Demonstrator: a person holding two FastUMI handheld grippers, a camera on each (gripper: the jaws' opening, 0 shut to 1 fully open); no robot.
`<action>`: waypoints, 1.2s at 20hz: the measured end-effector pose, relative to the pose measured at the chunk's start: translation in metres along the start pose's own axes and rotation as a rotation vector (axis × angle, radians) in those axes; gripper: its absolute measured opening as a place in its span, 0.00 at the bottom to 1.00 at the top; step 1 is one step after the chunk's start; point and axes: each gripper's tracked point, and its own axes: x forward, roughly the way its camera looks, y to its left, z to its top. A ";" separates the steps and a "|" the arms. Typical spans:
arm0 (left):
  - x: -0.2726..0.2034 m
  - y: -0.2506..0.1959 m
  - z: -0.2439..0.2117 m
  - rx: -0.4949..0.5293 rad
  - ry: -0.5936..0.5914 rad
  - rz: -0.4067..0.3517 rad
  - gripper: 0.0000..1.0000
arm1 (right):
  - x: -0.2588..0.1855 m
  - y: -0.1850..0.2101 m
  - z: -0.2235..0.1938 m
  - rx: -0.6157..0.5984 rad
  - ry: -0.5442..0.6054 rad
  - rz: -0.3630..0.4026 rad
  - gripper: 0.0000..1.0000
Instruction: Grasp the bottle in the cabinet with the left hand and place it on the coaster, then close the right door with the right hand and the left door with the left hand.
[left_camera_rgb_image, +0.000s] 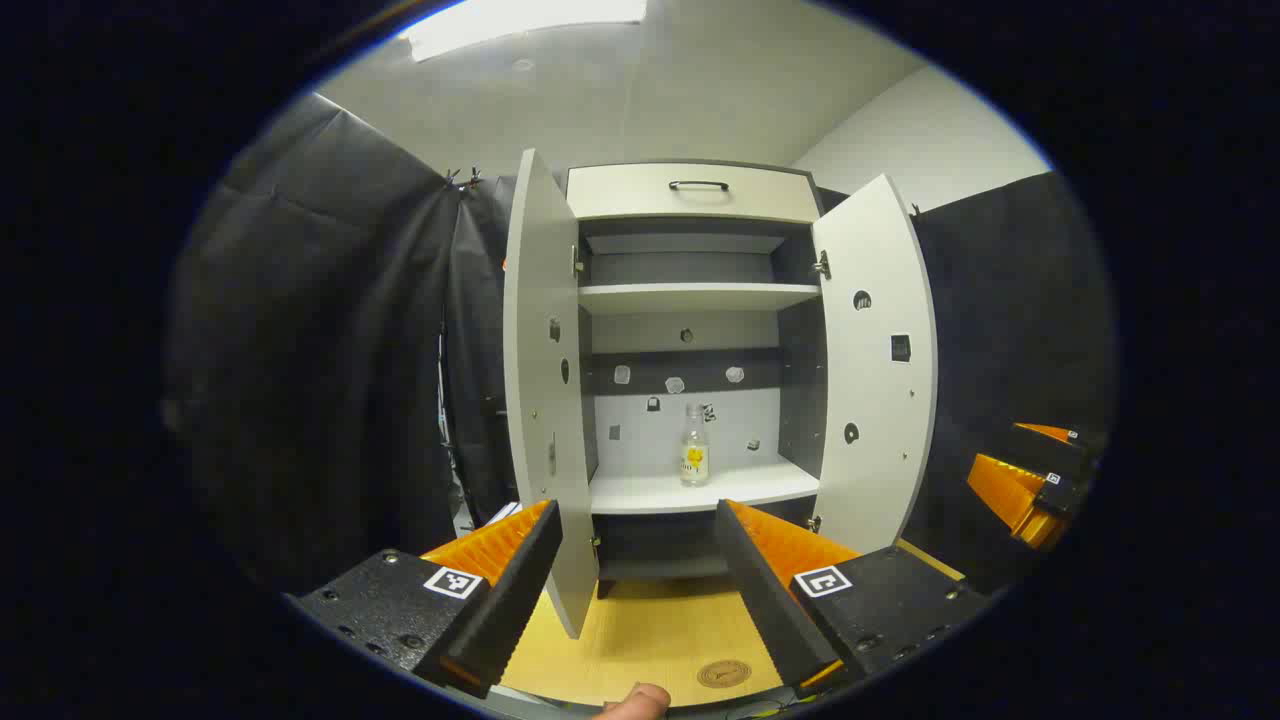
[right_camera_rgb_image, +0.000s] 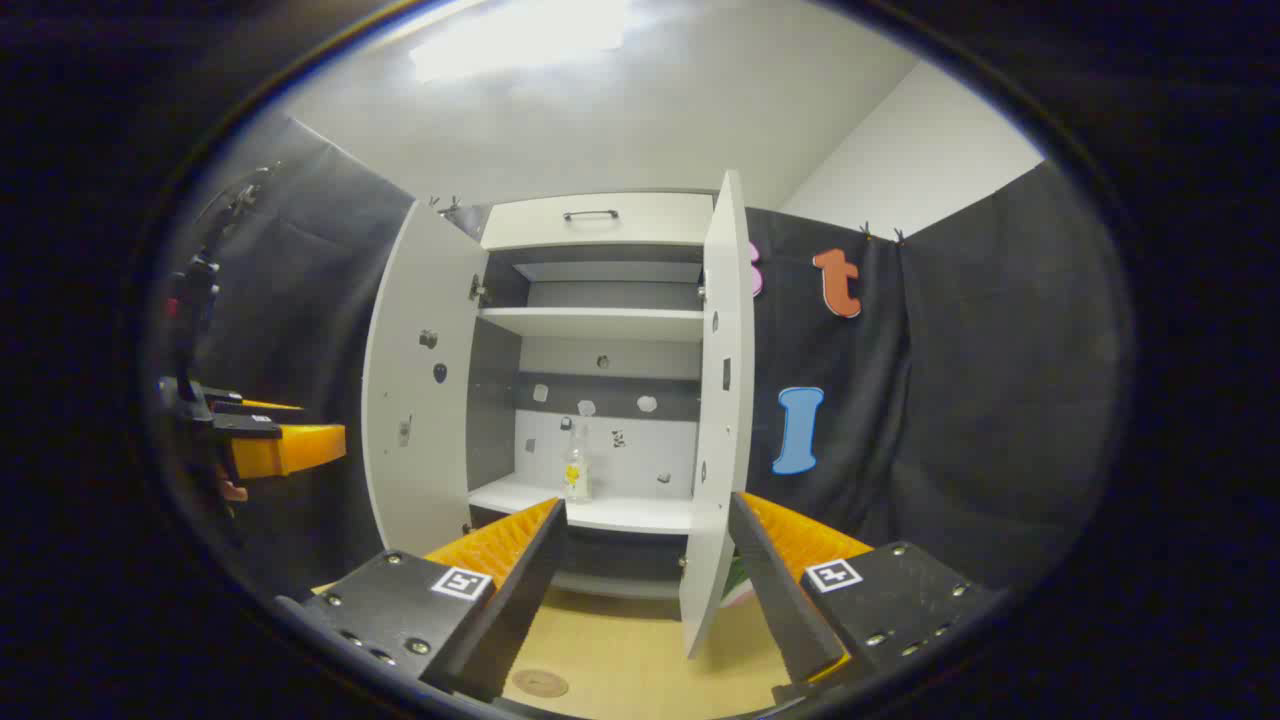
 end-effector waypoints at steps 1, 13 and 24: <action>0.005 -0.002 0.002 -0.010 -0.012 -0.004 0.98 | 0.004 0.000 -0.006 0.005 0.008 0.003 0.98; 0.112 0.000 -0.038 -0.047 0.060 -0.055 0.98 | 0.091 0.006 -0.016 -0.014 0.040 -0.009 0.93; 0.286 -0.047 -0.065 -0.116 0.017 -0.123 0.98 | 0.144 0.017 -0.046 0.007 0.113 0.020 0.96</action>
